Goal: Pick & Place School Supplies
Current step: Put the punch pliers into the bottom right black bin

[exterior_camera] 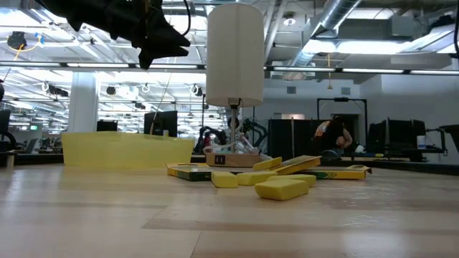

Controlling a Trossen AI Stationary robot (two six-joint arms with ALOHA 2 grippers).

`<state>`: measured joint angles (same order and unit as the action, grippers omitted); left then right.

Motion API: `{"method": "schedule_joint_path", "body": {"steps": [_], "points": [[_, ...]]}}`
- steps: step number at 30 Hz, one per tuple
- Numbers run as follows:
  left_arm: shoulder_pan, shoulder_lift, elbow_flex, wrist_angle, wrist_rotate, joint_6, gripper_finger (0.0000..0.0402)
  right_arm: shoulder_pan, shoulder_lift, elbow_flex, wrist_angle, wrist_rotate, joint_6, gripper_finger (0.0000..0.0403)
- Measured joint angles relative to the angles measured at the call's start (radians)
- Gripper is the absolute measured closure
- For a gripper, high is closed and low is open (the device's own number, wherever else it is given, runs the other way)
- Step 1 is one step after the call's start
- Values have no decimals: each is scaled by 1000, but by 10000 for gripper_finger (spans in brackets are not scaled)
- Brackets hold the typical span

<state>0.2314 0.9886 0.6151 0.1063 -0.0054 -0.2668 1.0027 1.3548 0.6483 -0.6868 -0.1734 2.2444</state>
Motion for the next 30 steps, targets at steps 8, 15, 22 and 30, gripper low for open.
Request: {"method": "schedule_joint_path", "body": {"steps": [8,15,22,30], "points": [[0,0,0,-23,-4,0,284,30,8,-37,38,-7,0,233],[0,0,0,-25,-3,0,284,49,8,-37,40,-4,18,244],[0,0,0,-55,-3,0,284,50,8,-37,21,0,18,282],[0,0,-1,-71,-2,0,284,50,7,-84,100,17,11,289]]}}
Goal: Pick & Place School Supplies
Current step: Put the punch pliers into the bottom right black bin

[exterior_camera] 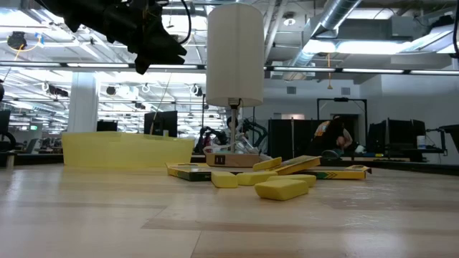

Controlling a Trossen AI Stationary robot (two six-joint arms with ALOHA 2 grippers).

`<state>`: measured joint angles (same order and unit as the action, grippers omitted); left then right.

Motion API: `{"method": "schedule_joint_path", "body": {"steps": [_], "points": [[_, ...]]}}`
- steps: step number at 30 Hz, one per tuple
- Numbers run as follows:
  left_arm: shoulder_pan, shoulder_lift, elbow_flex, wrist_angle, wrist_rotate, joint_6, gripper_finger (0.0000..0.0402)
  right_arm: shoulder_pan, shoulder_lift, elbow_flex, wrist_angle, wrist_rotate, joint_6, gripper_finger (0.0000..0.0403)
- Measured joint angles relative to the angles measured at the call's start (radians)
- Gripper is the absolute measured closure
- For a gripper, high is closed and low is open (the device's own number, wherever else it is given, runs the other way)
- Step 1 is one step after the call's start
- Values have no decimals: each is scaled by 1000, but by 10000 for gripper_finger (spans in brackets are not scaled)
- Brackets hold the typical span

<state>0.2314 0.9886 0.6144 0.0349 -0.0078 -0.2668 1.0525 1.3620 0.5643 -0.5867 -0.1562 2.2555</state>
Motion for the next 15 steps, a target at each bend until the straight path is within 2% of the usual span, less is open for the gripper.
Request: {"method": "schedule_joint_path", "body": {"steps": [7,10,15], "points": [[0,0,0,-3,0,0,284,-19,-2,-27,10,-20,-4,283],[0,0,0,-5,0,0,284,-20,-1,-27,12,-22,-2,311],[17,0,-1,-5,5,0,284,-20,-1,-27,15,-23,-3,384]]}}
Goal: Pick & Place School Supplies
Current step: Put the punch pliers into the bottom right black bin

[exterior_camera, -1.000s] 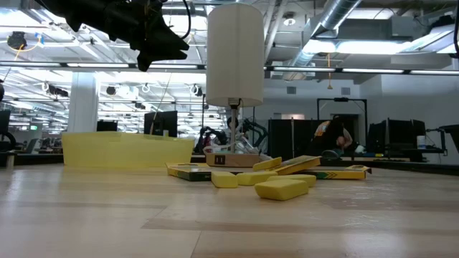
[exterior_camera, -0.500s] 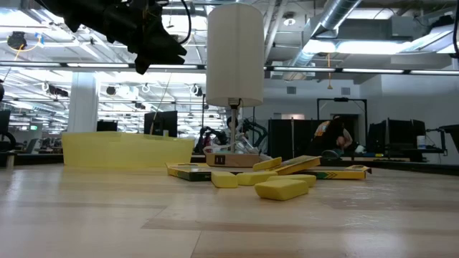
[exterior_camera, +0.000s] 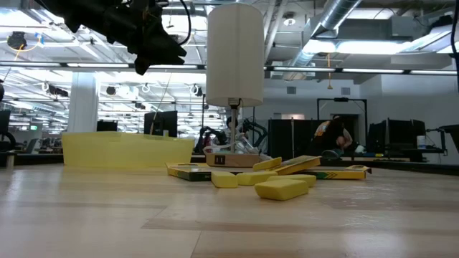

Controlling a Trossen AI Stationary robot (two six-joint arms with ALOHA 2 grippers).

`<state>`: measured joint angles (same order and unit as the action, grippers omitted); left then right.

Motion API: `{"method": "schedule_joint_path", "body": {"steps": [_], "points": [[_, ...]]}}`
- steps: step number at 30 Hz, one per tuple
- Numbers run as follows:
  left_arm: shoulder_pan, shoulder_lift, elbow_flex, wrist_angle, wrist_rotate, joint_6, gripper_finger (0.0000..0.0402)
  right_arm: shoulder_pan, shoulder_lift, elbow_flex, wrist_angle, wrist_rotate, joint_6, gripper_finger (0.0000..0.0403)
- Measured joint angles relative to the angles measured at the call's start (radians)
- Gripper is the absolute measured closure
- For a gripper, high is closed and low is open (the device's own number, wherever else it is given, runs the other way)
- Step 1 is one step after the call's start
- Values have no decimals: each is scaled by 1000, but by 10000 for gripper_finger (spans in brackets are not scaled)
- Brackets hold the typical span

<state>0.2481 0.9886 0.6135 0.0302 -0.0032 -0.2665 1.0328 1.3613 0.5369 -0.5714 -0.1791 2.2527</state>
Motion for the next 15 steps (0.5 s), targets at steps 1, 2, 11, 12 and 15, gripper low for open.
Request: {"method": "schedule_joint_path", "body": {"steps": [1,2,11,12,15], "points": [[6,0,-1,-2,0,0,284,0,0,0,0,0,-1,385],[13,0,-1,-2,0,0,284,0,0,0,1,0,-2,382],[40,0,-1,0,-1,0,284,-1,-72,-7,-93,-1,-5,385],[40,0,-1,1,-1,0,284,-1,-95,-7,-118,-2,-5,385],[40,0,-1,2,-1,0,284,-1,-183,-4,-222,-2,-8,385]]}}
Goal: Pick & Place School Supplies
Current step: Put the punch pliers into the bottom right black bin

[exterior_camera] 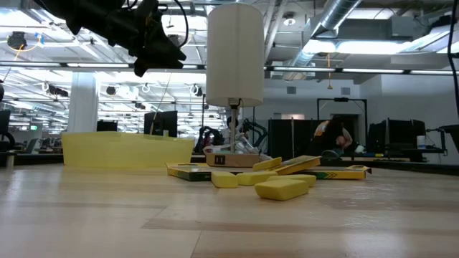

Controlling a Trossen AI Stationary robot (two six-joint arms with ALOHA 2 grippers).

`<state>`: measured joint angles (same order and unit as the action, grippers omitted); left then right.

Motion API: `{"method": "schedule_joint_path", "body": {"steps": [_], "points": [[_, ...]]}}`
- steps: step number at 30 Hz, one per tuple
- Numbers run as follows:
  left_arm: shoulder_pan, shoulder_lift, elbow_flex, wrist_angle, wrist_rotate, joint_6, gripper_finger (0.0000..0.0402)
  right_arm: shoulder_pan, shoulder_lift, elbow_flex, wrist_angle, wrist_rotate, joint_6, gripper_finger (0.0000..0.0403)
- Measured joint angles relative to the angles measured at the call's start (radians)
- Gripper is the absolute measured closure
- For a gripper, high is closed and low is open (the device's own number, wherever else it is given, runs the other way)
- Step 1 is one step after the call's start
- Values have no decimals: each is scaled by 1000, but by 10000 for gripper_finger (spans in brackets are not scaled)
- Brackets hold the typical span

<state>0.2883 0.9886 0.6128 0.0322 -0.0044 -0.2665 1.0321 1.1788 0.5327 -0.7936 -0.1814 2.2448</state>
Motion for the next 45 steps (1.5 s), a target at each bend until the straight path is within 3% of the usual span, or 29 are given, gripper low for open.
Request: {"method": "schedule_joint_path", "body": {"steps": [7,12,17,24,33,35,38,45], "points": [[0,0,0,16,-5,0,284,-12,-213,0,-219,0,-1,385],[0,0,0,22,-5,0,284,-61,-311,2,-271,45,-4,385],[0,0,0,34,-5,0,284,-113,-315,24,-275,60,-14,385],[0,0,0,41,-4,0,284,-149,-315,110,-291,160,-34,385],[0,0,0,45,-3,0,284,-213,-253,320,-305,424,-121,385],[0,0,0,46,-3,0,284,-250,-197,375,-299,495,-171,385],[0,0,0,52,-2,0,284,-311,-108,456,-309,519,-331,385],[0,0,0,63,19,-4,284,-486,98,608,-286,438,-849,386]]}}
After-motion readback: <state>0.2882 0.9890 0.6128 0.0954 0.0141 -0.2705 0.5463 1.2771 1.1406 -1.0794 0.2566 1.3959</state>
